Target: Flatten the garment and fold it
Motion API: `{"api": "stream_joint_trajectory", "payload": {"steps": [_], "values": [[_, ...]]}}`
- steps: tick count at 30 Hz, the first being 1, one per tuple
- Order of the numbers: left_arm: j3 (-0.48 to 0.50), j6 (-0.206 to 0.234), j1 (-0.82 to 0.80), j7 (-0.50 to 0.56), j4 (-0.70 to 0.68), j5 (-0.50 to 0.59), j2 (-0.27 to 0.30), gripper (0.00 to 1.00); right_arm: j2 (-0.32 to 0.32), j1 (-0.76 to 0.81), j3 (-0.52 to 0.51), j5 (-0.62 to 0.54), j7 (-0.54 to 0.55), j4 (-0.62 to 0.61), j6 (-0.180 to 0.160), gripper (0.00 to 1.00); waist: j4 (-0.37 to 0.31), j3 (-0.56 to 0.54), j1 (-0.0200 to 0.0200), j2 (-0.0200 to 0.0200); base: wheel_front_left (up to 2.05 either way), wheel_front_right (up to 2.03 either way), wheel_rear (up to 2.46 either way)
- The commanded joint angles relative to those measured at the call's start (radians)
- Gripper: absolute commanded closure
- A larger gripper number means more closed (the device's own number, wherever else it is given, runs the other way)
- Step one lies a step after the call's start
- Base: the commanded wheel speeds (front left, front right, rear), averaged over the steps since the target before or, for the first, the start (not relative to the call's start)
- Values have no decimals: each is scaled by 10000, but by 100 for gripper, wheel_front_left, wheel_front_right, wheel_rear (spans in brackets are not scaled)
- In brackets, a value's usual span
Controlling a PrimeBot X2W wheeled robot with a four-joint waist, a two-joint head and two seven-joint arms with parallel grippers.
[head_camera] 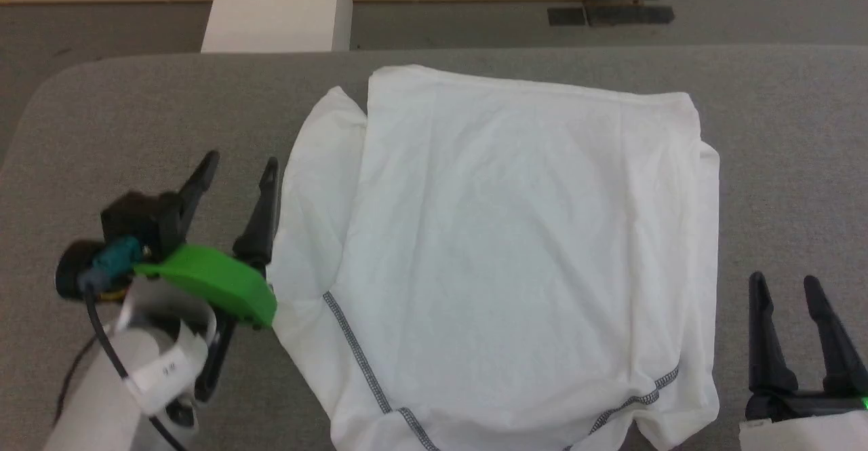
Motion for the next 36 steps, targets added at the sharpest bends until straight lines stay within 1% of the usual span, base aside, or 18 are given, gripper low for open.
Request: {"api": "stream_joint_trajectory", "payload": {"steps": [1,4,8,12,16,21,25,36], "values": [[55,-172,-681,473,-5,-193,156,0,14,-300,31,44,-65,-162,-15,0,-8,1003,0,0,0,0,0],[56,-593,-2120,1810,323,-541,555,0,14,-629,130,46,-67,-448,-15,0,-57,1606,0,0,0,0,0],[152,-1082,-3847,3001,1068,-952,963,0,14,-992,304,54,0,-715,-15,0,-206,2350,0,0,0,0,0],[145,-1351,-5200,3889,1918,-1284,1096,0,14,-1259,407,44,77,-891,-15,0,-354,3044,0,0,0,0,0],[-111,-1552,-6084,4696,2719,-1335,1256,0,14,-1468,465,51,57,-993,-15,0,-519,3560,0,0,0,0,0],[-396,-1737,-6710,5432,3367,-1437,1394,0,14,-1584,454,26,78,-1141,-15,0,-686,3992,0,0,0,0,0],[-508,-1823,-6913,5820,3674,-1710,1341,0,14,-1653,384,13,92,-1161,-15,0,-751,4208,0,0,0,0,0],[-749,-1738,-6855,6729,4080,-2087,1263,0,14,-1753,328,-30,222,-1281,-15,0,-790,4607,0,0,0,0,0]]}}
